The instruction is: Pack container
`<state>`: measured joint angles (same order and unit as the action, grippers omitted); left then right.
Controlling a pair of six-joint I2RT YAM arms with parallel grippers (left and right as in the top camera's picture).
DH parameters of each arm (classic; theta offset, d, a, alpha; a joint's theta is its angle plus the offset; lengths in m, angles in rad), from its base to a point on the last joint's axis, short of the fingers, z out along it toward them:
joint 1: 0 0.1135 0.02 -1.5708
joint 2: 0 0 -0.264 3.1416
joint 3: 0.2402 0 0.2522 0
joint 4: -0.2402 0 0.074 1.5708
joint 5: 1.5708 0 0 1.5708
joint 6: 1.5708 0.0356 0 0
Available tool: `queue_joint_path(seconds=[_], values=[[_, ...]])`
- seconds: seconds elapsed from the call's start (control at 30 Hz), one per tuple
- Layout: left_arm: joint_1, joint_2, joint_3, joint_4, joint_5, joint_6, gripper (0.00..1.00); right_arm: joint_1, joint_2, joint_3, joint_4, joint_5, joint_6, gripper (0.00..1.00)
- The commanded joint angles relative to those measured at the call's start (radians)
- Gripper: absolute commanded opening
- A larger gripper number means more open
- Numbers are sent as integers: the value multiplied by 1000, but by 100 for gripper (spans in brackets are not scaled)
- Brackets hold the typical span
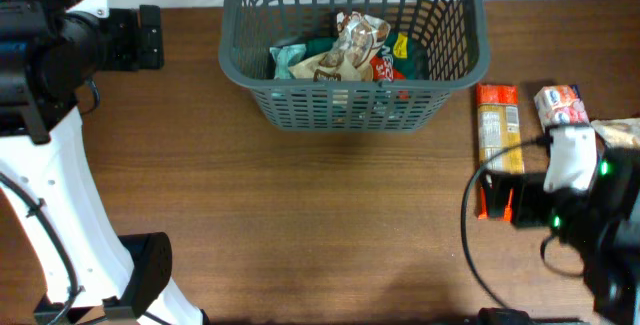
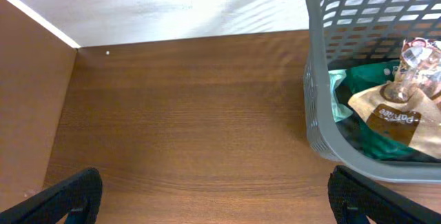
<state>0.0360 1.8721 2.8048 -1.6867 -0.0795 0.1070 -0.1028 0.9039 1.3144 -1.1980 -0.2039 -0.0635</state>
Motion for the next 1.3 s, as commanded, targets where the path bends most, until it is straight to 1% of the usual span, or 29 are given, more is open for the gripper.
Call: queue_joint_path(seconds=[0.0, 0.07, 0.17, 0.27, 0.4, 0.5, 0.53, 0.73, 0.77, 0.83, 0.97, 1.13, 1.27], values=[[4, -3, -1, 0, -4, -13, 99, -11, 109, 100, 29, 51, 50, 99], [4, -3, -1, 0, -4, -13, 99, -40, 204, 143, 31, 159, 73, 99], [4, -3, -1, 0, -4, -13, 99, -99, 340, 162, 47, 260, 73, 99], [4, -3, -1, 0, -4, -13, 99, -175, 477, 162, 78, 237, 80, 99], [4, -3, -1, 0, -4, -13, 99, -234, 644, 161, 146, 216, 71, 100], [4, -3, -1, 0, -4, -13, 99, -243, 775, 161, 194, 216, 34, 98], [4, -3, -1, 0, -4, -13, 99, -243, 835, 161, 213, 215, 35, 99], [4, -3, -1, 0, -4, -13, 99, -243, 1036, 161, 219, 208, 35, 99], [4, -3, -1, 0, -4, -13, 99, -243, 1070, 161, 219, 182, 35, 99], [4, -3, -1, 0, -4, -13, 99, -240, 1112, 161, 219, 145, 35, 99], [4, -3, -1, 0, -4, -13, 99, -199, 1172, 160, 220, 147, 39, 99], [4, -3, -1, 0, -4, -13, 99, -145, 1180, 159, 234, 198, 47, 100], [4, -3, -1, 0, -4, -13, 99, -146, 1181, 154, 235, 270, 103, 98]])
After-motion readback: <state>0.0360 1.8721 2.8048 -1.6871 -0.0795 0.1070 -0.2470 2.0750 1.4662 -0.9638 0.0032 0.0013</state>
